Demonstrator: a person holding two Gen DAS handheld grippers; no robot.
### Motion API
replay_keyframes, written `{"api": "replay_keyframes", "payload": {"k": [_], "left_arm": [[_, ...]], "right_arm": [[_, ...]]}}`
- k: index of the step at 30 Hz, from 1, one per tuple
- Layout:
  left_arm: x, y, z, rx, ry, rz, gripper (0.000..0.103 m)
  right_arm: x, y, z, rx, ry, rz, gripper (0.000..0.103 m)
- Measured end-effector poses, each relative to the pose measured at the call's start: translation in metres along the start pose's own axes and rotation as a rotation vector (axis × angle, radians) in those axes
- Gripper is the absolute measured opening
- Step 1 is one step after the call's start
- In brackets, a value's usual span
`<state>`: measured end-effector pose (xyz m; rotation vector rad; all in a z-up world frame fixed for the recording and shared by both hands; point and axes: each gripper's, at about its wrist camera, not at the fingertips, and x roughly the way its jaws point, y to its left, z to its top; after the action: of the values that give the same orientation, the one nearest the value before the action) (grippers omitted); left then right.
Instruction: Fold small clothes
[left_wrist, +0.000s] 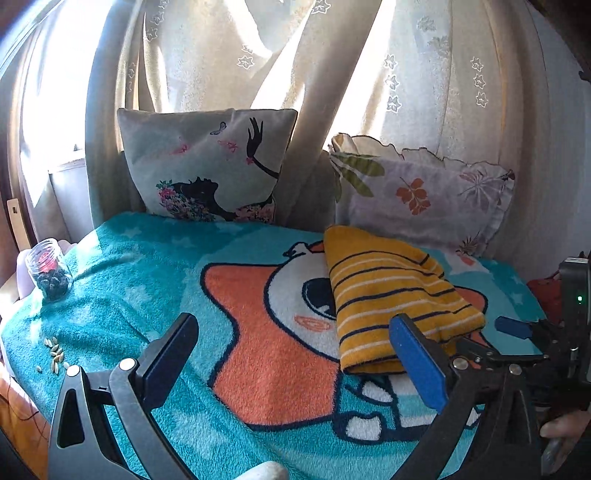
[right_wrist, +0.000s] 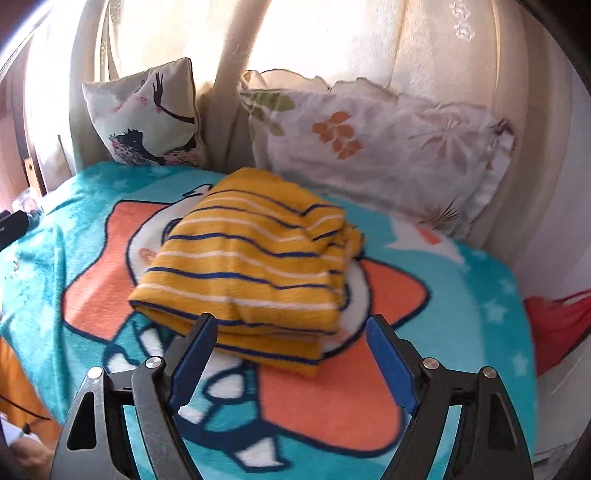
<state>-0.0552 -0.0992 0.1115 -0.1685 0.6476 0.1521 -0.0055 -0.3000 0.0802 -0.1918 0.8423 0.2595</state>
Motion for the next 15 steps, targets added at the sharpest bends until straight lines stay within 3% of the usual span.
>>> {"api": "replay_keyframes", "payload": {"k": [5, 11, 15], "left_arm": [[0.019, -0.001, -0.009, 0.001, 0.088, -0.009, 0.103], [0.042, -0.003, -0.016, 0.007, 0.159, -0.023, 0.103], [0.053, -0.001, -0.019, 0.006, 0.194, -0.024, 0.103]], "right_arm": [[0.024, 0.001, -0.007, 0.172, 0.029, 0.091, 0.086], [0.030, 0.010, -0.018, 0.172, 0.014, 0.025, 0.086], [0.035, 0.006, -0.017, 0.192, 0.023, 0.026, 0.087]]}}
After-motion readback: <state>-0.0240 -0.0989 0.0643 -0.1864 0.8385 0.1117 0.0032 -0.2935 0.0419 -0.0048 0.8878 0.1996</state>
